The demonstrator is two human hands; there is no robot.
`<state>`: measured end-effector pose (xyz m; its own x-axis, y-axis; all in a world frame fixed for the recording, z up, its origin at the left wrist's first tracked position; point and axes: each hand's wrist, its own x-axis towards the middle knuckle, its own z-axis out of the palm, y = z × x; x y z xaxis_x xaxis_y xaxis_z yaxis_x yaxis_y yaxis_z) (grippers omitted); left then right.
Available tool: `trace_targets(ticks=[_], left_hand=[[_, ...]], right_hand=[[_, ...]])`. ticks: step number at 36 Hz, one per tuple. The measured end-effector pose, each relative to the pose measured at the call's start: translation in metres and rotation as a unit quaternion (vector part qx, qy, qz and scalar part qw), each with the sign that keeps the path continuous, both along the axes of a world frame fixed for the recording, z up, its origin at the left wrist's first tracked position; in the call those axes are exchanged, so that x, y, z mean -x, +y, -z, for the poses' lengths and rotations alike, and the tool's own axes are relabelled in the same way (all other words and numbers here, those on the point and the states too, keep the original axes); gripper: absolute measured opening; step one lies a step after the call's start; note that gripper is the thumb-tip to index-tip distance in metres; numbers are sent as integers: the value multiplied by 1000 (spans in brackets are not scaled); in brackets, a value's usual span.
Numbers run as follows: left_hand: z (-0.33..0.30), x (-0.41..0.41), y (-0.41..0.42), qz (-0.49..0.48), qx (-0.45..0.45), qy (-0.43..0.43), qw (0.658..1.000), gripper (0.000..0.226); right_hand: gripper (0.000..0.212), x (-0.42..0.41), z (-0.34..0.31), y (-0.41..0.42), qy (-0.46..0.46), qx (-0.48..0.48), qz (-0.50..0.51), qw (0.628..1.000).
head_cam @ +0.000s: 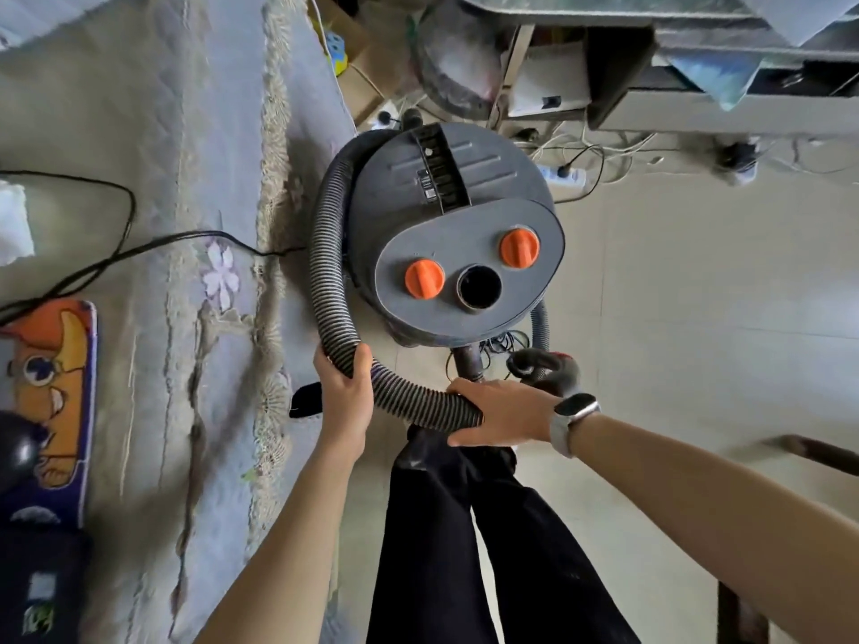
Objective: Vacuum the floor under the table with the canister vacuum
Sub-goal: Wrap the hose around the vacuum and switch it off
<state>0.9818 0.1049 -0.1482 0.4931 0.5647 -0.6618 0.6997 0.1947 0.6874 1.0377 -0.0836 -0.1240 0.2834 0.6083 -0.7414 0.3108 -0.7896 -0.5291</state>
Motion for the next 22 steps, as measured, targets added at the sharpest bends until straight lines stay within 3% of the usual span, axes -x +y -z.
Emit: trace_targets(ticks=[8, 13, 17, 22], left_hand=[[10, 25, -26, -40, 7, 12, 999, 57], [16, 40, -35, -58, 88, 25, 994, 55], [21, 33, -53, -24, 141, 46, 989, 58], [33, 6, -74, 25, 117, 65, 991, 82]], right_hand=[[47, -3, 9, -32, -73, -48, -74, 993], [46, -4, 12, -41, -113, -50, -126, 984], [46, -15, 17, -70, -115, -15, -101, 988], [54, -40, 25, -107, -165, 25, -51, 985]])
